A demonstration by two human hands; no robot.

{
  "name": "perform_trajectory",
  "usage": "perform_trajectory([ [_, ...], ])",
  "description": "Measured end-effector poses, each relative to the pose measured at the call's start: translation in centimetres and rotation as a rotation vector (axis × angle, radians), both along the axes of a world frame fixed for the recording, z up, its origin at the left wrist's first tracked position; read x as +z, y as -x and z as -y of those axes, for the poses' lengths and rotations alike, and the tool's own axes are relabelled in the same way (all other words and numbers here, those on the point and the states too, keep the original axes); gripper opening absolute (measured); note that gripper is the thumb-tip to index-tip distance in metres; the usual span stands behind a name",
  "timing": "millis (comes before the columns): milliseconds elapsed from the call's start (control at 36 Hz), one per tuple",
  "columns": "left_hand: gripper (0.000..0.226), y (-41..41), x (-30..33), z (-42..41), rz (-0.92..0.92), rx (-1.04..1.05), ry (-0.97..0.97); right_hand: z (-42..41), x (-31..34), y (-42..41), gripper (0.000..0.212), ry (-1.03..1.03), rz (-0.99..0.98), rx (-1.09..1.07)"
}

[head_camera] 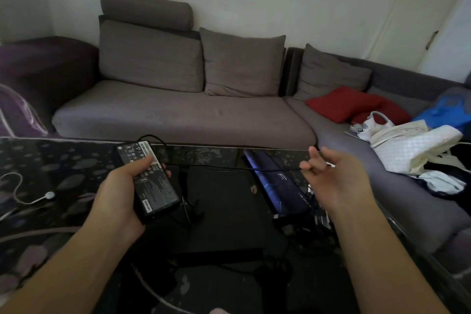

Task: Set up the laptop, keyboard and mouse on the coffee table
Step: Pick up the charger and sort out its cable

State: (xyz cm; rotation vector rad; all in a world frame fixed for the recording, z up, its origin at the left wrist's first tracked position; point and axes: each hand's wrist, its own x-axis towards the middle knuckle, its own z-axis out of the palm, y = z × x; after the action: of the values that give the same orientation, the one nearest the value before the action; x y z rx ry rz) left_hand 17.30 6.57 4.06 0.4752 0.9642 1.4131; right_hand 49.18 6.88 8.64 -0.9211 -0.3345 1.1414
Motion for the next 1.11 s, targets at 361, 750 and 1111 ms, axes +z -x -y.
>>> perform_trajectory([
  [361, 0.038, -4.1, 1.3, 1.8, 0.151, -0.295, -0.033, 0.4, -1.7, 6.4, 0.027, 0.114, 1.105, 0.143],
  [750, 0.032, -5.4, 0.7, 2.8, 0.047, -0.555, -0.002, 3.2, -2.6, 10.9, 0.069, 0.006, 1.575, 0.507],
  [1111, 0.031, -2.5, 0.1, 1.5, 0.246, -0.408, 0.025, -0.3, -2.4, -0.4, 0.034, -0.152, -0.206, 0.027],
])
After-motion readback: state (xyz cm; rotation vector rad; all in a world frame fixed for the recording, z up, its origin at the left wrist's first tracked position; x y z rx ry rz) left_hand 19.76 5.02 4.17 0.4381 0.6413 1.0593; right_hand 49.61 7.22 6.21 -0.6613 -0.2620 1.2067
